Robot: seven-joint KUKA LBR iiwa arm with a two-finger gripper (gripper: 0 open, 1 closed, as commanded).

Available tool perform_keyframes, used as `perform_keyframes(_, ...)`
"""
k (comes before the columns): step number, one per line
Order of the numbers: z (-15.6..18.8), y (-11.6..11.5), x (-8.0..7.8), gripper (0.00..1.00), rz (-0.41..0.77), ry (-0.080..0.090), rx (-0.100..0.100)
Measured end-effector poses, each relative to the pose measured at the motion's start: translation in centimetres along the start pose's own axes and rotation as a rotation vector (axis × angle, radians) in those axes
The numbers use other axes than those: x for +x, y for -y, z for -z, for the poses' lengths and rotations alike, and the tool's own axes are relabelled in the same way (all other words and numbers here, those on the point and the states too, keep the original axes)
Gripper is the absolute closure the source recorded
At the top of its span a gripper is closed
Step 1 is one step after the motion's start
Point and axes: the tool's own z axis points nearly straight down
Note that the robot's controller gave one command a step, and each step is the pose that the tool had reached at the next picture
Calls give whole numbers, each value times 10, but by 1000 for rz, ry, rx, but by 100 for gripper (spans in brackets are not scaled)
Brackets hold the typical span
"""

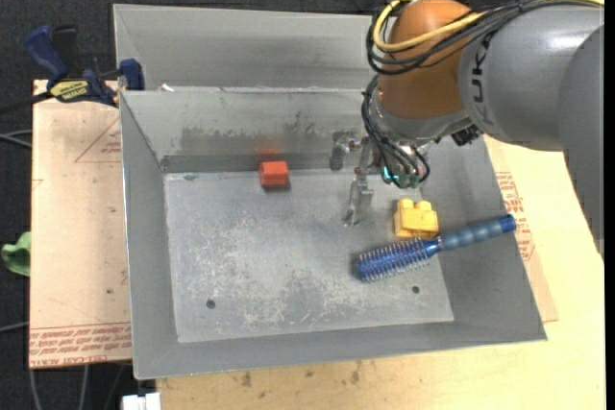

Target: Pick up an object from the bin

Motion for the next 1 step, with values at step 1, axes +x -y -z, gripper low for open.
perform_keyframes(1, -41, 93, 143, 0, 232, -1, 1)
